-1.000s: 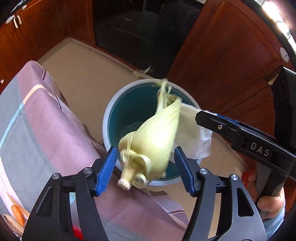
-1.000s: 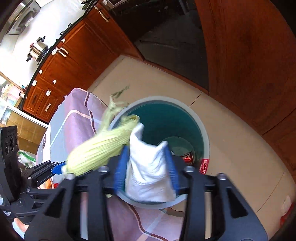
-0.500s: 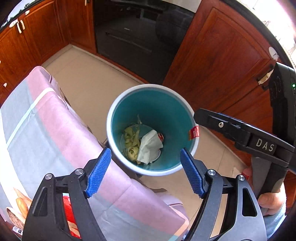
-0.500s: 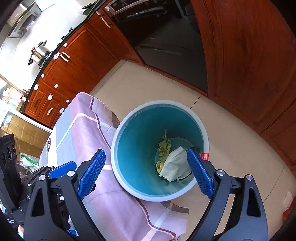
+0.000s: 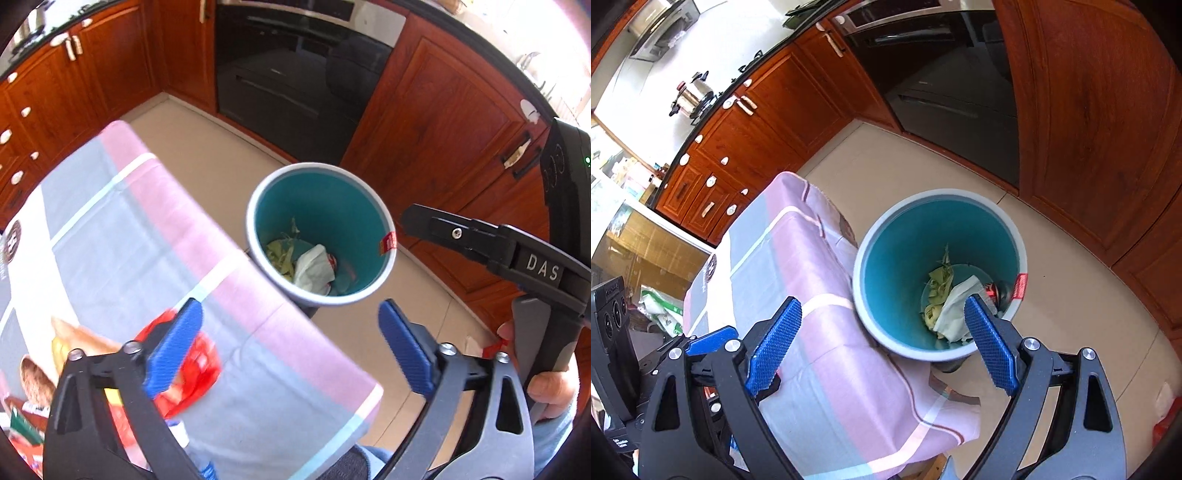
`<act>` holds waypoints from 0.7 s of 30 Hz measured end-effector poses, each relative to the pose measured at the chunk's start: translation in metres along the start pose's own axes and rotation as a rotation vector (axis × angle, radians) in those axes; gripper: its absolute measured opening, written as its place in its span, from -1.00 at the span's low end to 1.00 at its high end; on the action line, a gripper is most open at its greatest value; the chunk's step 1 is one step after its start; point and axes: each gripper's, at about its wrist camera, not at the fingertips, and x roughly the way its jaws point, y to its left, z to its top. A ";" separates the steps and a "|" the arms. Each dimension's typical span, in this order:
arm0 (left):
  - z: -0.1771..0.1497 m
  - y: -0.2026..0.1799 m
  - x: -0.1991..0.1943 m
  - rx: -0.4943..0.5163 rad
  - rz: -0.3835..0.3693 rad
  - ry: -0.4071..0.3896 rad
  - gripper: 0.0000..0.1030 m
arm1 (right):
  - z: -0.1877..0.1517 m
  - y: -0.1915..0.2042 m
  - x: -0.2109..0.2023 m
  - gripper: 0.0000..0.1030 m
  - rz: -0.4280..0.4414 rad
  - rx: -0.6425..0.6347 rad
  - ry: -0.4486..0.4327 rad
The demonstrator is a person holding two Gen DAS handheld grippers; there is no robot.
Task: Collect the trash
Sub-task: 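Grasp the blue-label Pocari Sweat bottle with the left tool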
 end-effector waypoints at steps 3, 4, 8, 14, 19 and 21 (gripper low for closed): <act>-0.016 0.009 -0.017 0.002 0.019 -0.013 0.89 | -0.011 0.015 -0.009 0.68 0.009 -0.031 0.004; -0.023 0.012 -0.024 0.004 0.023 -0.017 0.89 | -0.015 0.020 -0.011 0.70 0.013 -0.040 0.007; -0.051 0.028 -0.044 -0.001 0.032 -0.029 0.89 | -0.032 0.038 -0.022 0.78 0.028 -0.083 0.002; -0.100 0.045 -0.067 0.027 0.068 -0.036 0.90 | -0.056 0.063 -0.029 0.78 0.047 -0.135 0.025; -0.136 0.048 -0.070 0.048 0.067 0.017 0.90 | -0.076 0.083 -0.028 0.78 0.055 -0.178 0.060; -0.149 0.048 -0.069 0.048 0.112 0.038 0.90 | -0.084 0.089 -0.027 0.78 0.060 -0.194 0.071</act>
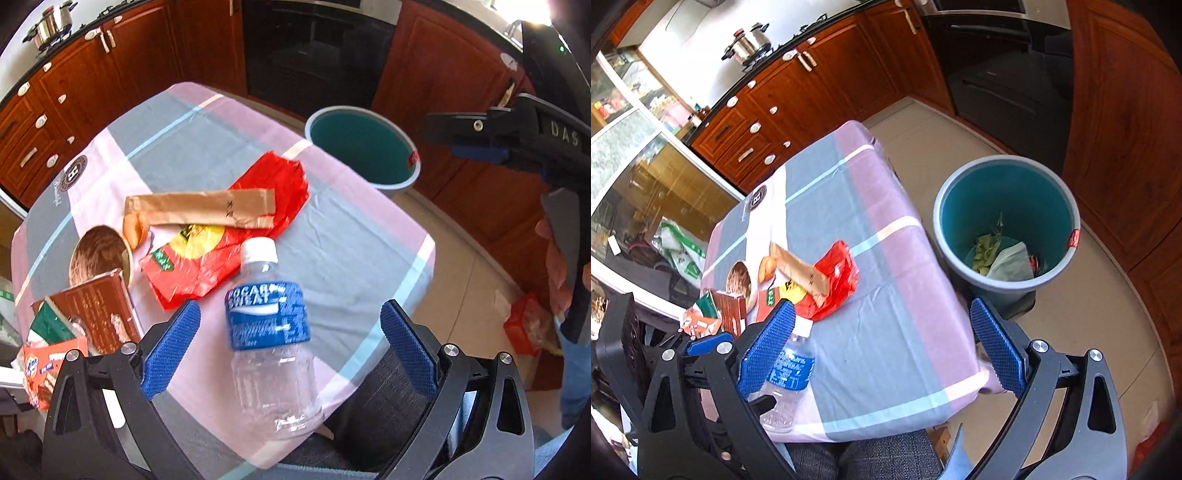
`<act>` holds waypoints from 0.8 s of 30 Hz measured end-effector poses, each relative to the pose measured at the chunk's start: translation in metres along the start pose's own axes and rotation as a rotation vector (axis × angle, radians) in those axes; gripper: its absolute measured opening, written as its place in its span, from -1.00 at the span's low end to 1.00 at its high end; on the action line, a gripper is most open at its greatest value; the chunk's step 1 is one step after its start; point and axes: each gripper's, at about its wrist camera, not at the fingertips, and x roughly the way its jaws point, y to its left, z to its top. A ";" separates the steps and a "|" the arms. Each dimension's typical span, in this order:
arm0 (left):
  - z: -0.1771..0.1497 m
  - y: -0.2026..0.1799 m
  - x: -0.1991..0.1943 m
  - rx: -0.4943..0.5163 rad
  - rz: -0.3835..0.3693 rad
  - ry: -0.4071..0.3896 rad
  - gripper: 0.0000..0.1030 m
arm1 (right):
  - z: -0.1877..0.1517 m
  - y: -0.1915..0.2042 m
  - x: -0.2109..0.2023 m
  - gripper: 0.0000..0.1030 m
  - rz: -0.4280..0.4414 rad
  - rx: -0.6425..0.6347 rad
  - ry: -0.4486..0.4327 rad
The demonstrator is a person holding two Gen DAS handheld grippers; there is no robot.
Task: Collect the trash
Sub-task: 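Grasp the blue-label Pocari Sweat bottle with the left tool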
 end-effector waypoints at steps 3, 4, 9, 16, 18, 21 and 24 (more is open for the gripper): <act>-0.015 0.006 0.004 -0.031 0.007 0.012 0.90 | -0.010 0.009 0.004 0.78 0.009 -0.017 0.017; -0.019 0.009 0.007 -0.045 0.004 0.022 0.90 | -0.013 0.012 0.005 0.78 0.012 -0.023 0.022; -0.038 0.019 0.018 -0.105 -0.019 0.044 0.90 | -0.029 0.019 0.015 0.78 0.023 -0.042 0.054; -0.041 0.016 0.032 -0.111 -0.045 0.069 0.90 | -0.040 0.017 0.030 0.78 0.031 -0.032 0.097; -0.042 0.015 0.038 -0.111 -0.056 0.081 0.90 | -0.041 0.016 0.033 0.78 0.034 -0.030 0.104; -0.045 0.015 0.044 -0.117 -0.057 0.086 0.66 | -0.042 0.017 0.038 0.78 0.035 -0.032 0.116; -0.049 0.018 0.048 -0.131 -0.069 0.091 0.28 | -0.041 0.019 0.044 0.78 0.035 -0.036 0.128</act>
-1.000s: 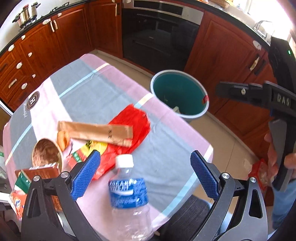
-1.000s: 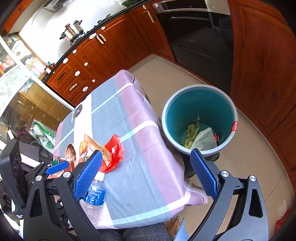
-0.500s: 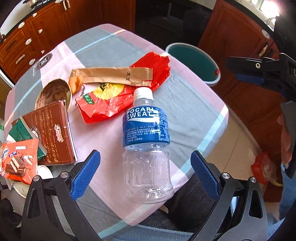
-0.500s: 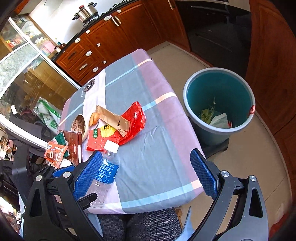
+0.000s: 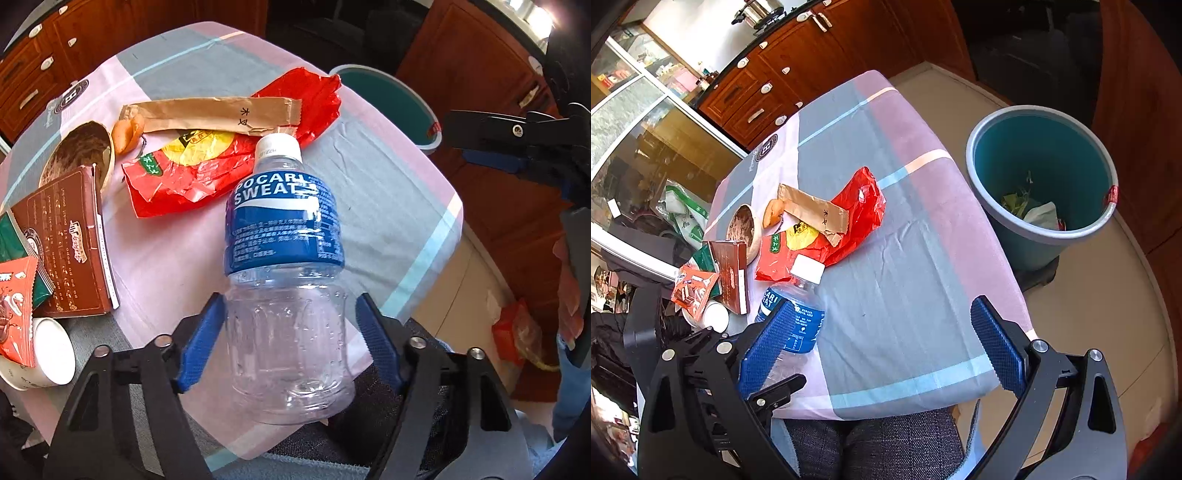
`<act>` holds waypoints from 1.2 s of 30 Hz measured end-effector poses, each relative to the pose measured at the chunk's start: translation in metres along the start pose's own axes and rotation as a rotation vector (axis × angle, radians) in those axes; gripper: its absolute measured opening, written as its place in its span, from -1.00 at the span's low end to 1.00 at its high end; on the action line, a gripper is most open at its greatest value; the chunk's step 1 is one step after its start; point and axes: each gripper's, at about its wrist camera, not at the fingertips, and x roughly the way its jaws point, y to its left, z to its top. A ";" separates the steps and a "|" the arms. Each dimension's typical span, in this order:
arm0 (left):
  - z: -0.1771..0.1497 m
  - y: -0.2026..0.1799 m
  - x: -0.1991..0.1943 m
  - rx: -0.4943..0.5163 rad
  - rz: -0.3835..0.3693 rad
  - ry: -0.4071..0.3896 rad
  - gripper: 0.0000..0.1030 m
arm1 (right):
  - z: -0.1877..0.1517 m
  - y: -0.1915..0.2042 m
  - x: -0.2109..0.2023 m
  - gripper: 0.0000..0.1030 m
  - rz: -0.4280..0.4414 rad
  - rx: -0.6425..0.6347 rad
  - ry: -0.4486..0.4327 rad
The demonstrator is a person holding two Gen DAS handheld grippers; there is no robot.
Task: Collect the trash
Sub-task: 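Grasp the blue-label Pocari Sweat bottle with the left tool, then grasp the brown paper strip with the right tool while the left tool holds the bottle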
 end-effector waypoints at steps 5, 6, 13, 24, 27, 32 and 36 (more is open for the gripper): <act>-0.006 0.007 -0.009 -0.019 -0.014 -0.047 0.25 | 0.004 0.006 0.010 0.78 -0.001 -0.007 0.017; -0.005 0.009 -0.014 -0.020 -0.019 -0.056 0.25 | 0.006 0.009 0.011 0.78 -0.001 -0.015 0.016; 0.014 0.048 -0.072 -0.093 0.019 -0.214 0.25 | 0.031 0.044 0.012 0.78 0.019 -0.110 -0.031; 0.051 0.132 -0.110 -0.250 0.079 -0.344 0.25 | 0.081 0.113 0.084 0.69 -0.002 -0.291 0.031; 0.058 0.142 -0.109 -0.259 0.076 -0.348 0.25 | 0.085 0.129 0.118 0.69 -0.035 -0.368 0.091; 0.063 0.159 -0.101 -0.283 0.058 -0.337 0.25 | 0.086 0.150 0.164 0.43 -0.092 -0.470 0.183; 0.064 0.167 -0.097 -0.301 0.039 -0.329 0.25 | 0.087 0.154 0.180 0.20 -0.129 -0.485 0.214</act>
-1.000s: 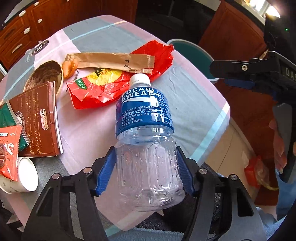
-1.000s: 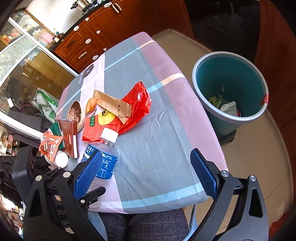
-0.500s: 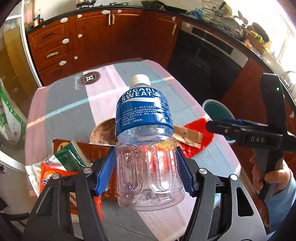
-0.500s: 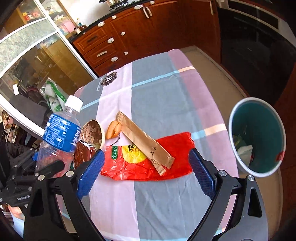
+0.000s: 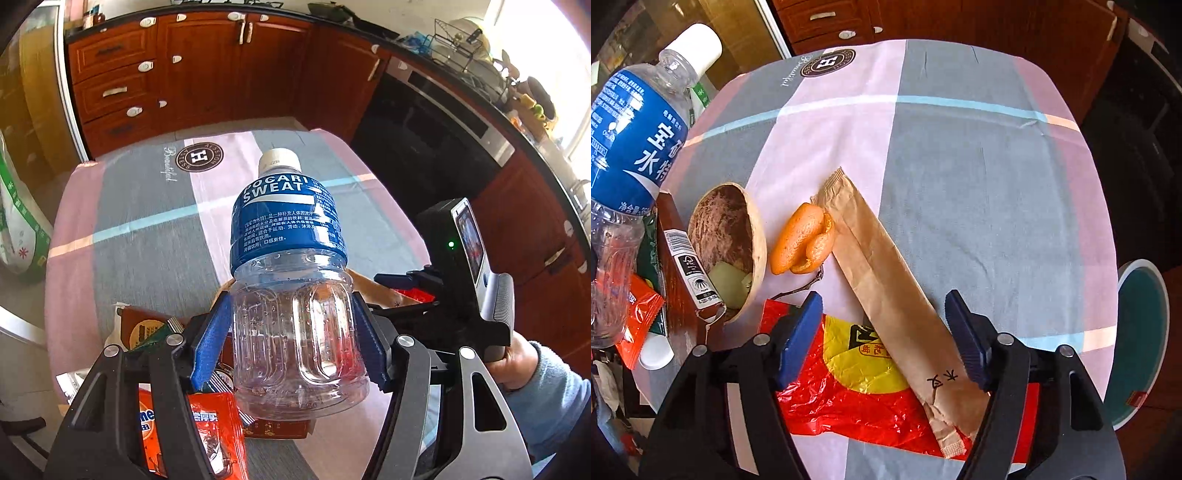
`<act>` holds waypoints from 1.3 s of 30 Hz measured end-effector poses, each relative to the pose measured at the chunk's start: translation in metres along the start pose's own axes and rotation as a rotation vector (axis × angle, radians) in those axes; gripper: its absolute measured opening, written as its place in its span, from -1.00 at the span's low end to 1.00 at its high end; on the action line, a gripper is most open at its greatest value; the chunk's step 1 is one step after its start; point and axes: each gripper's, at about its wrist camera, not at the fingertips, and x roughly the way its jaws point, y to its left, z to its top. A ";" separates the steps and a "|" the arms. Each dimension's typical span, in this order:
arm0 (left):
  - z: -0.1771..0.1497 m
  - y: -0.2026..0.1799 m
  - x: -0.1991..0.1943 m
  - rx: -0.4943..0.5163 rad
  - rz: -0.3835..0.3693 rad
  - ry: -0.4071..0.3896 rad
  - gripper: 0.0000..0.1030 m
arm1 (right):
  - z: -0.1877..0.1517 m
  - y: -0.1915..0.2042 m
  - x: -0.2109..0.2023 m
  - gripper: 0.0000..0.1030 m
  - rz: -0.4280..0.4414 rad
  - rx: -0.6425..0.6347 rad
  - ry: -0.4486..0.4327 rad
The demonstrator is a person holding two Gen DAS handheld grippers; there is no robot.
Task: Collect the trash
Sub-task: 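Grasp the brown paper strip with the right tool while the left tool holds the bottle, then carry bottle and paper strip over the bin and open both tools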
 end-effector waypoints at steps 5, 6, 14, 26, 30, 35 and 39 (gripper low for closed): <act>0.001 0.001 0.005 -0.018 -0.018 0.009 0.25 | 0.000 0.003 0.004 0.15 -0.025 -0.016 0.008; 0.001 0.000 0.006 -0.020 -0.021 0.010 0.25 | 0.000 0.004 0.004 0.05 -0.036 -0.022 0.006; 0.002 -0.010 0.006 -0.013 -0.025 0.014 0.25 | -0.007 -0.014 -0.011 -0.81 -0.063 0.032 -0.025; 0.013 -0.080 0.009 0.105 -0.047 0.028 0.25 | -0.030 -0.074 -0.100 -0.81 0.069 0.243 -0.214; 0.020 -0.120 0.016 0.170 -0.078 0.038 0.25 | -0.051 -0.107 -0.131 -0.81 0.092 0.320 -0.275; 0.024 -0.178 0.029 0.252 -0.123 0.061 0.26 | -0.083 -0.154 -0.158 -0.81 0.092 0.419 -0.331; 0.022 -0.224 0.045 0.320 -0.149 0.084 0.26 | -0.112 -0.191 -0.172 -0.81 0.071 0.488 -0.357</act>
